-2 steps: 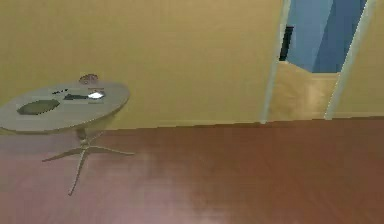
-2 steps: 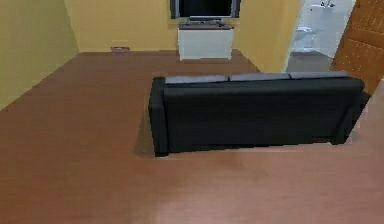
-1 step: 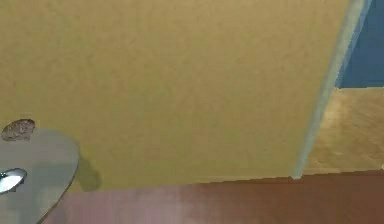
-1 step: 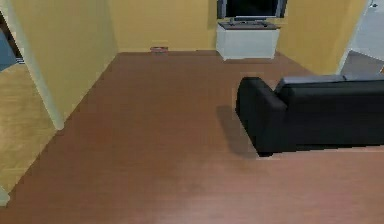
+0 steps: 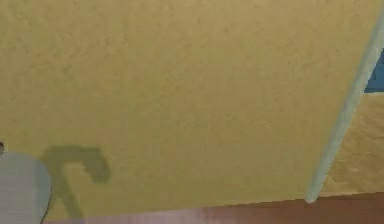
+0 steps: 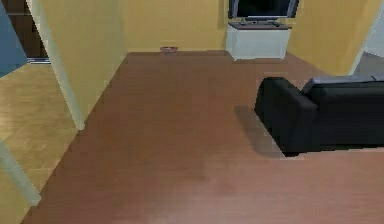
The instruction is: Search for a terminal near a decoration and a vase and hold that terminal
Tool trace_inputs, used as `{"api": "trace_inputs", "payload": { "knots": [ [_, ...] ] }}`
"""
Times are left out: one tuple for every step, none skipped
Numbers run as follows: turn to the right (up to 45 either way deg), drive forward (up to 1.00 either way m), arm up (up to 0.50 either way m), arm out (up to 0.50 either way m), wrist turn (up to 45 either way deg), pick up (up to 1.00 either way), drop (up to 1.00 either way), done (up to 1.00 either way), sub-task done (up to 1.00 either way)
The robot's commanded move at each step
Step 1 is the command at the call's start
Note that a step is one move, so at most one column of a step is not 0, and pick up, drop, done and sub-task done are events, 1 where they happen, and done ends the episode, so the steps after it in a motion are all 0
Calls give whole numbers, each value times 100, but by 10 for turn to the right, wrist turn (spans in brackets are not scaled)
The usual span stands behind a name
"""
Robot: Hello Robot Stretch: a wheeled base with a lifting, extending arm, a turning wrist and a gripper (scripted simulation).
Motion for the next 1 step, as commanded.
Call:
{"api": "trace_inputs", "payload": {
  "knots": [
    [-450,0,0,0,0,0,0,0,0]
  ]
}}
